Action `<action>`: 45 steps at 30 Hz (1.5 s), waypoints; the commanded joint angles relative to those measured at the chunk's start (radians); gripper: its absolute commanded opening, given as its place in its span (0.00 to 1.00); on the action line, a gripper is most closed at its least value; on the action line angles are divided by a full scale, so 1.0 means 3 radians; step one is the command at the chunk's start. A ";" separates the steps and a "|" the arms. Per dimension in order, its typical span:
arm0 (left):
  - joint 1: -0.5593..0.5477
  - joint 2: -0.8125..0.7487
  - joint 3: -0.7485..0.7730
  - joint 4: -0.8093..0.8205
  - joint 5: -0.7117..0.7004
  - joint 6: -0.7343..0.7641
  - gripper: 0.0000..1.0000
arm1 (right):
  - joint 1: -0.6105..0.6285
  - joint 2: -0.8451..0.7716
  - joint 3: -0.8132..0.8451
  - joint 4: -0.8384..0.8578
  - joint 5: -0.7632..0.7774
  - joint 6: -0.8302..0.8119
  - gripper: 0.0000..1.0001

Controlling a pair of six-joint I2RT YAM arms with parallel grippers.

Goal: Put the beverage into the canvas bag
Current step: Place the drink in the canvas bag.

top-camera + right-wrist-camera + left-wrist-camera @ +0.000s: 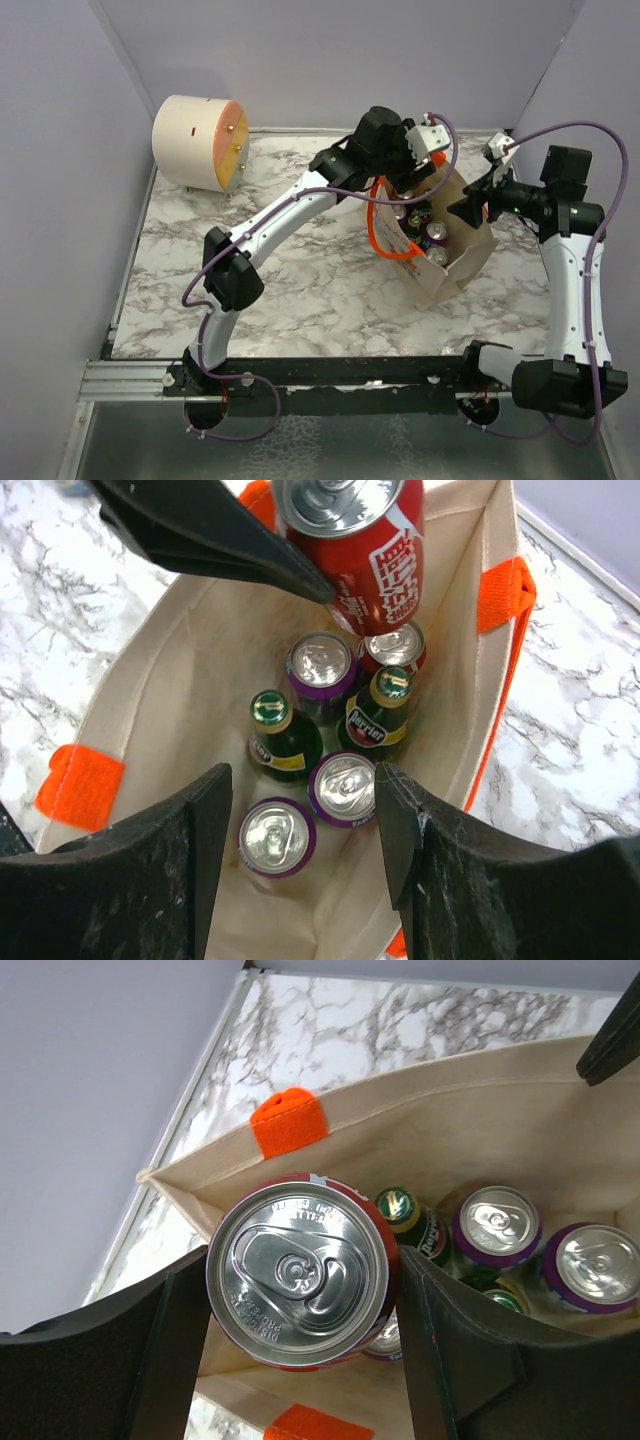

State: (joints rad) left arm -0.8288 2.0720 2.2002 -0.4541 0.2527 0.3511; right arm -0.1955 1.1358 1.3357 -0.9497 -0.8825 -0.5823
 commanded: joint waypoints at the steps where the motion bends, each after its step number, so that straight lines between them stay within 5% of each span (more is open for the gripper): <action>1: 0.0011 0.0012 0.0085 0.0215 -0.0480 0.0047 0.00 | 0.0012 0.0139 0.0001 0.0502 -0.0081 0.0344 0.59; 17: 0.0087 0.0250 0.0043 -0.0109 -0.0637 0.0112 0.00 | 0.0026 0.1061 0.0355 0.1205 -0.0028 0.0623 0.59; 30: 0.0100 0.0369 -0.0097 -0.0057 -0.0872 0.0187 0.00 | 0.0197 0.1430 0.0386 0.1119 0.0226 0.0358 0.60; 38: 0.0163 0.0430 -0.0110 -0.0046 -0.0888 -0.0118 0.00 | 0.0220 0.1410 0.0334 0.1045 0.0237 0.0308 0.47; 45: 0.0229 0.0451 -0.0183 -0.0027 -0.0765 -0.0502 0.00 | 0.0253 0.1395 0.0350 0.0993 0.0291 0.0323 0.25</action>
State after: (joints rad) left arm -0.7910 2.2051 2.1498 -0.5259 0.0353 0.2890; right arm -0.1268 1.5578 1.4517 -0.6346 -0.8299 -0.4778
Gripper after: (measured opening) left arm 0.680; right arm 0.315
